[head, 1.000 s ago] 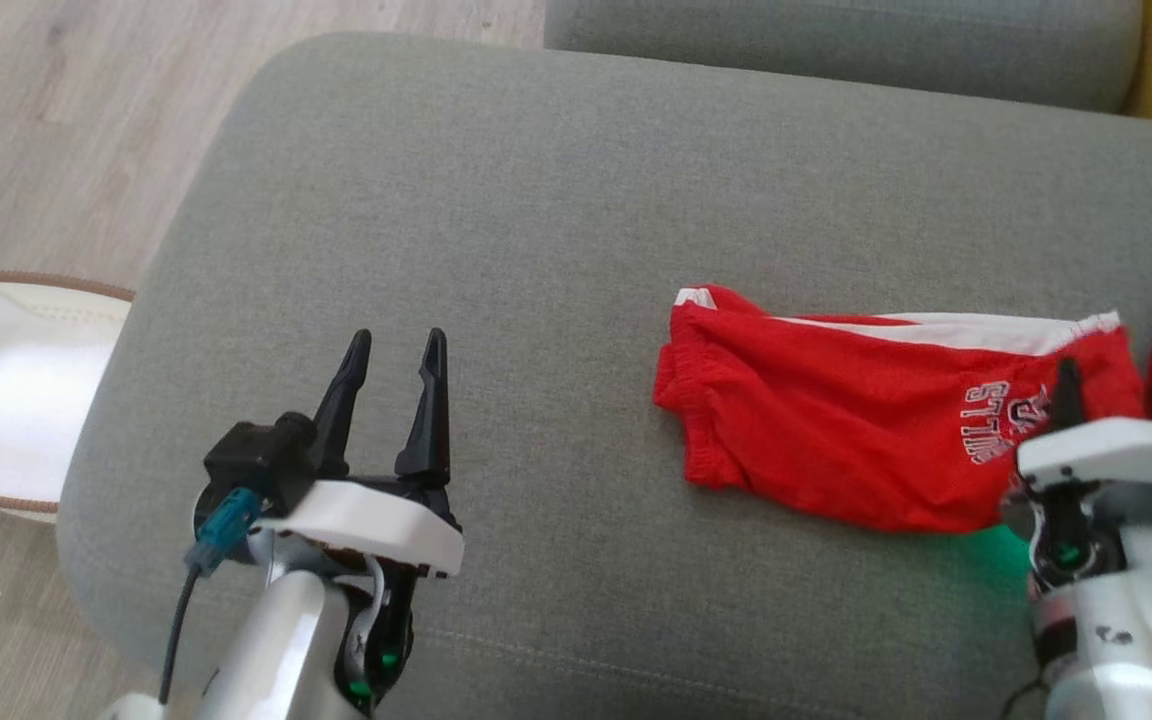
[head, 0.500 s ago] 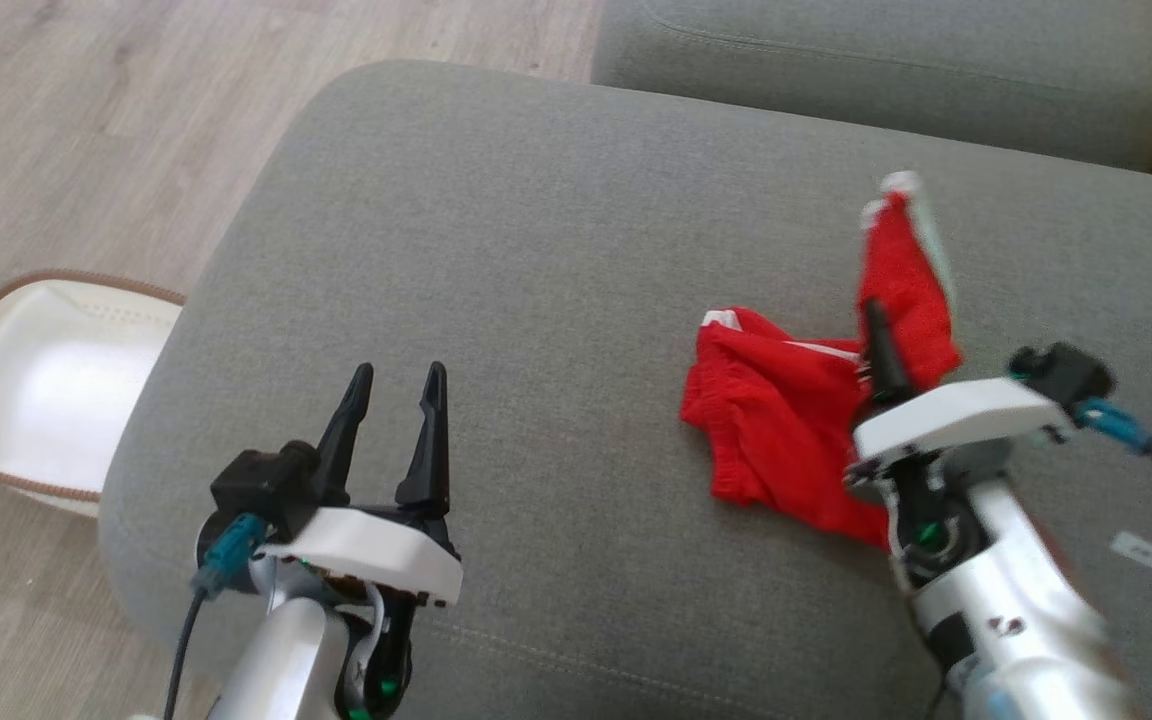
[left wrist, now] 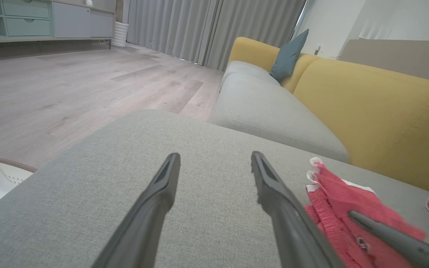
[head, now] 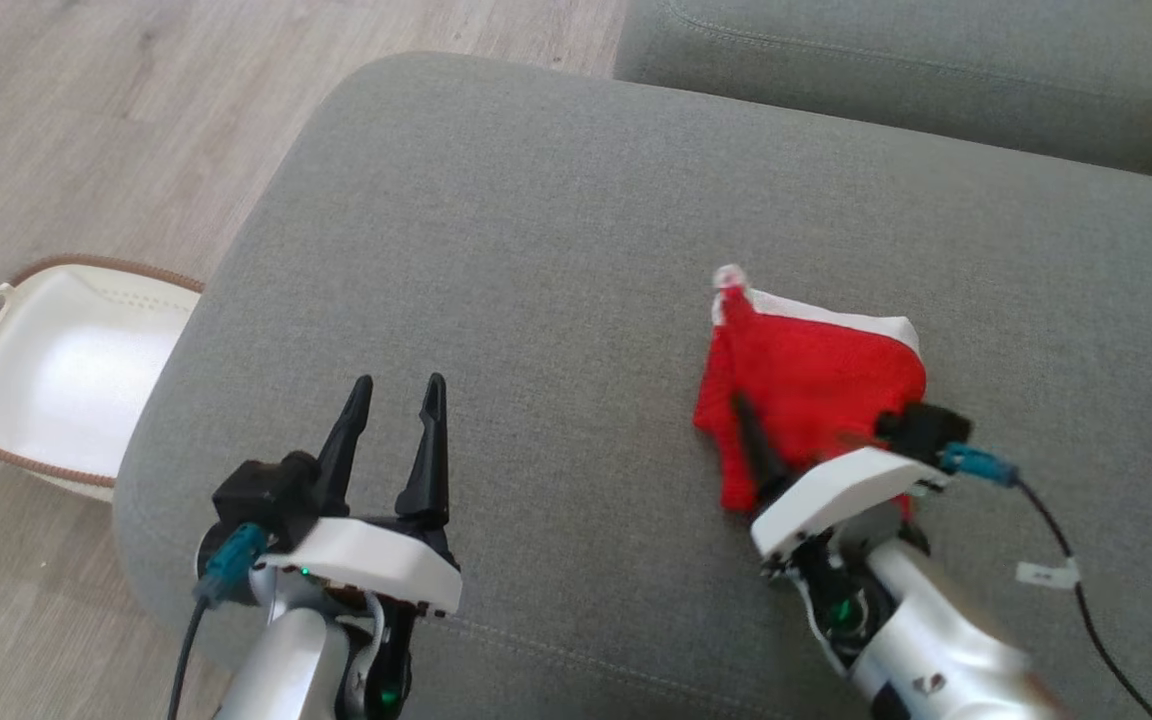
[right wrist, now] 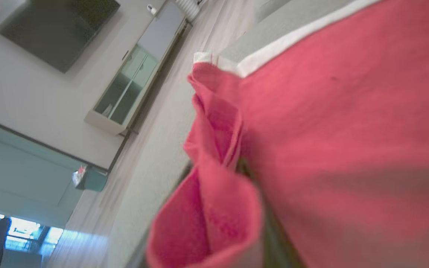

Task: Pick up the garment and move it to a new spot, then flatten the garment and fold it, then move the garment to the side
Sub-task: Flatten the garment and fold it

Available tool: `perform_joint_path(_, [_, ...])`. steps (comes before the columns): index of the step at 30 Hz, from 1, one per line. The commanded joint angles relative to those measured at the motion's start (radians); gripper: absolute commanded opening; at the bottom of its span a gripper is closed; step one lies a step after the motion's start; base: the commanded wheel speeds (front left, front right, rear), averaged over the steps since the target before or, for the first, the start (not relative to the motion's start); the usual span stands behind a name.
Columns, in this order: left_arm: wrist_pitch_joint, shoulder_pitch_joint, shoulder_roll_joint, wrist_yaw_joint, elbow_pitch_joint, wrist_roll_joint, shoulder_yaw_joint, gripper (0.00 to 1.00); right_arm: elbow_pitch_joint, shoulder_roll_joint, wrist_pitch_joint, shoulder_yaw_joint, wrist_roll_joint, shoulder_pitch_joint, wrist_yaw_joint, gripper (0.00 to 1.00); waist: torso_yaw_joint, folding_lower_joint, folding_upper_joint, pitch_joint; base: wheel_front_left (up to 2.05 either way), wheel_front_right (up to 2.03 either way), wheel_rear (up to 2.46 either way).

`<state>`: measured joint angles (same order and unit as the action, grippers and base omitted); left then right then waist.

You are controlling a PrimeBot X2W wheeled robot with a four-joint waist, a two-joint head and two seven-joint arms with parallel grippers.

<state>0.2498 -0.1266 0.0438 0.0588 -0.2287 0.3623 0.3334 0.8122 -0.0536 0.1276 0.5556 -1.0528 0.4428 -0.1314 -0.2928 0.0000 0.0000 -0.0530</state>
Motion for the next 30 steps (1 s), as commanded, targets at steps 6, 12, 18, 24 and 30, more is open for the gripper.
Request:
perform_joint_path(6, [0.012,-0.03,0.006,0.008,0.027,0.002,-0.036,1.0,-0.047,0.003,0.012,0.127,-0.038,0.036,0.001,1.0,0.01,0.0,0.0,0.0,0.0,0.0,0.0])
perform_joint_path(12, [0.012,-0.03,0.006,0.009,0.024,0.005,-0.035,1.0,-0.043,0.003,-0.028,0.255,-0.067,0.029,0.001,1.0,0.027,0.0,0.0,0.006,0.0,0.0,0.0])
perform_joint_path(18, [0.012,-0.03,0.006,0.012,0.027,0.005,-0.039,1.0,-0.014,0.003,-0.009,0.286,-0.092,0.057,0.001,1.0,0.048,0.0,0.0,0.012,0.0,0.0,0.0])
perform_joint_path(24, [0.012,-0.024,0.006,0.012,0.03,0.002,-0.051,1.0,0.011,0.003,0.056,0.253,-0.088,0.11,0.001,1.0,0.077,0.0,0.0,0.027,0.0,0.0,0.0])
perform_joint_path(30, [0.012,-0.021,0.006,0.011,0.049,-0.005,-0.068,1.0,0.046,-0.028,0.117,0.15,0.018,0.159,0.001,1.0,0.122,0.0,0.0,0.044,0.0,0.0,0.0])
